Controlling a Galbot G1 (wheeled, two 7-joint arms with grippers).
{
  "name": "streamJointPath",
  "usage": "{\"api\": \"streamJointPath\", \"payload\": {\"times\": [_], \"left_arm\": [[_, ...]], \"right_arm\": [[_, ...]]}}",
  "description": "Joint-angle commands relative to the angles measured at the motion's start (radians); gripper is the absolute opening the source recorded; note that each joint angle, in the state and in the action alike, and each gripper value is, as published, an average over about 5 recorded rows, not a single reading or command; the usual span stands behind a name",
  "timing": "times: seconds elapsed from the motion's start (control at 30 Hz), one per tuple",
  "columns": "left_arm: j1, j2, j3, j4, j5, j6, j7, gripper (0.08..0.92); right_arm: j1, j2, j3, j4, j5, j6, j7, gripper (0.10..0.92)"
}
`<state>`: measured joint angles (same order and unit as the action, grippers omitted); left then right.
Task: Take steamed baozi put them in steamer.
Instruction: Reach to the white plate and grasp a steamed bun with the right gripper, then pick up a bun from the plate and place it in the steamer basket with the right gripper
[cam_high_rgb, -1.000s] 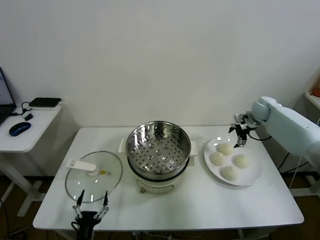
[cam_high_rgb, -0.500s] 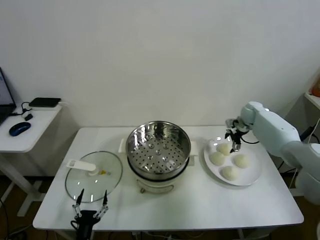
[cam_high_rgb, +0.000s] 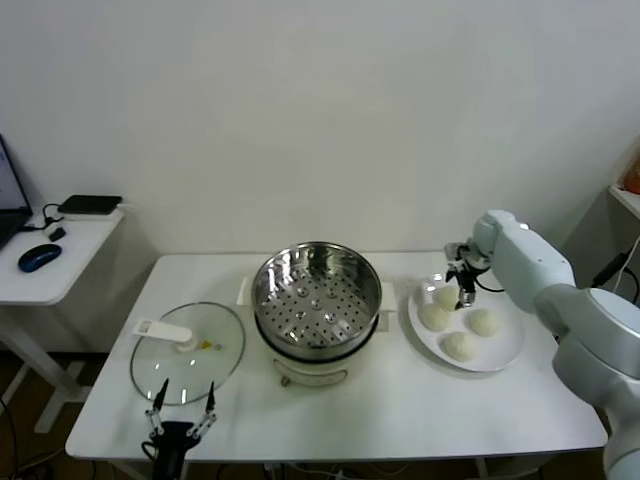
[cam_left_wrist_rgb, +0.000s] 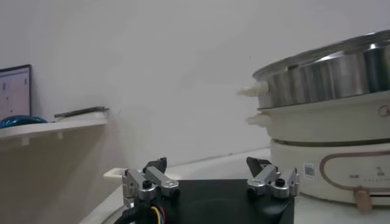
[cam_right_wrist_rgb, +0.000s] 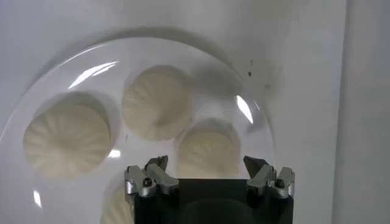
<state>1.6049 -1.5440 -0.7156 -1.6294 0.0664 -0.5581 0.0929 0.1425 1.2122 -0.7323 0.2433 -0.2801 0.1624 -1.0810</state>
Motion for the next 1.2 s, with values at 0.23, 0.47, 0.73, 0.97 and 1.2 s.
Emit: {"api": "streamJointPath", "payload": {"times": [0.23,0.47,0.73,0.97,1.2], "left_arm": [[-0.001,0.000,0.000,0.008,0.010,-0.007,-0.002,0.823],[-0.001,0.001,-0.003,0.012,0.014,-0.011,-0.002,0.823],[0.005,0.000,-0.008,0.010,0.025,-0.017,-0.004,0.823],[0.014,-0.001,-0.009,-0.003,0.028,-0.021,-0.005,0.823],[0.018,-0.001,-0.009,-0.011,0.031,-0.025,-0.006,0.823]], "right_arm": [[-0.001,0.031,0.061,-0.078,-0.059,0.017,0.017,0.719],[0.004,0.030,0.059,-0.073,-0.060,0.023,0.013,0.670],[0.085,-0.077,-0.120,0.142,0.077,0.020,-0.020,0.649],[0.303,-0.254,-0.477,0.522,0.378,-0.004,-0.048,0.637],[0.553,-0.314,-0.678,0.854,0.466,0.025,-0.030,0.638]]}}
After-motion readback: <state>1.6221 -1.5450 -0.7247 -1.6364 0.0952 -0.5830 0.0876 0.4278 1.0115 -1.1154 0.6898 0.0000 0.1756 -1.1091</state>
